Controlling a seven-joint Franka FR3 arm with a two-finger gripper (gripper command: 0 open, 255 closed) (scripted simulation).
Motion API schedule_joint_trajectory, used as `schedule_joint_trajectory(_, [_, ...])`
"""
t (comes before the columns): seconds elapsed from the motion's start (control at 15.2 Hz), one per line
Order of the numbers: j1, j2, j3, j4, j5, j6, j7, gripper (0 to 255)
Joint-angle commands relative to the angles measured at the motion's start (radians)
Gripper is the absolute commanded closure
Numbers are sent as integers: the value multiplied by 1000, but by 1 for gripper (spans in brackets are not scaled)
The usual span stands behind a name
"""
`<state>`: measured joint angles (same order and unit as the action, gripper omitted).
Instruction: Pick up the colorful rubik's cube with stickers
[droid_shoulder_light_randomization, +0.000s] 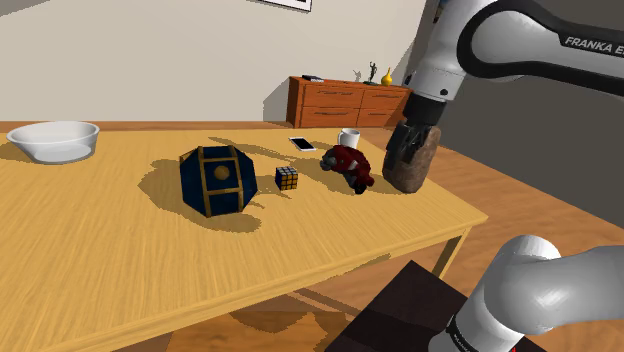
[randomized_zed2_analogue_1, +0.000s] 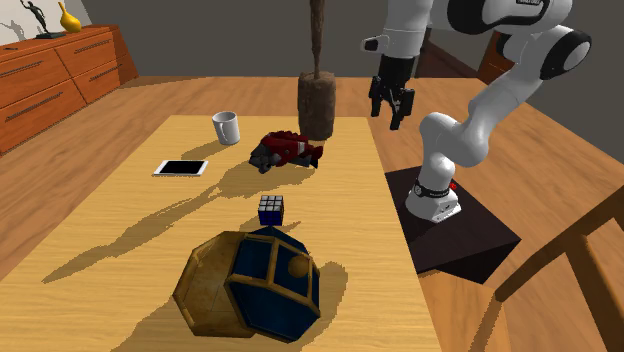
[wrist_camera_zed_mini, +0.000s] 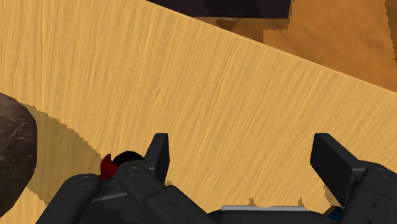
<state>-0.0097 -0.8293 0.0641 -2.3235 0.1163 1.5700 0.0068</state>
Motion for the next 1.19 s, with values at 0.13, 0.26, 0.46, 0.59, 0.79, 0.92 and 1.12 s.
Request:
schedule_joint_trajectory(0.13, [-3, 71, 16, 18, 2, 51, 12, 0])
schedule_joint_trajectory(0.26, [-7, 144, 31, 41, 3, 99, 26, 0])
schedule_joint_trajectory(0.46, [-14, 256, 53, 85, -1, 163, 47, 0])
schedule_joint_trajectory(0.59, [-18, 333, 67, 122, -7, 201, 63, 0])
schedule_joint_trajectory(0.79, [-25, 450, 86, 186, -20, 249, 88, 0])
schedule_joint_trajectory(0.92, [-29, 528, 98, 235, -33, 275, 107, 0])
schedule_joint_trajectory(1.12, [-33, 648, 113, 319, -56, 305, 137, 0])
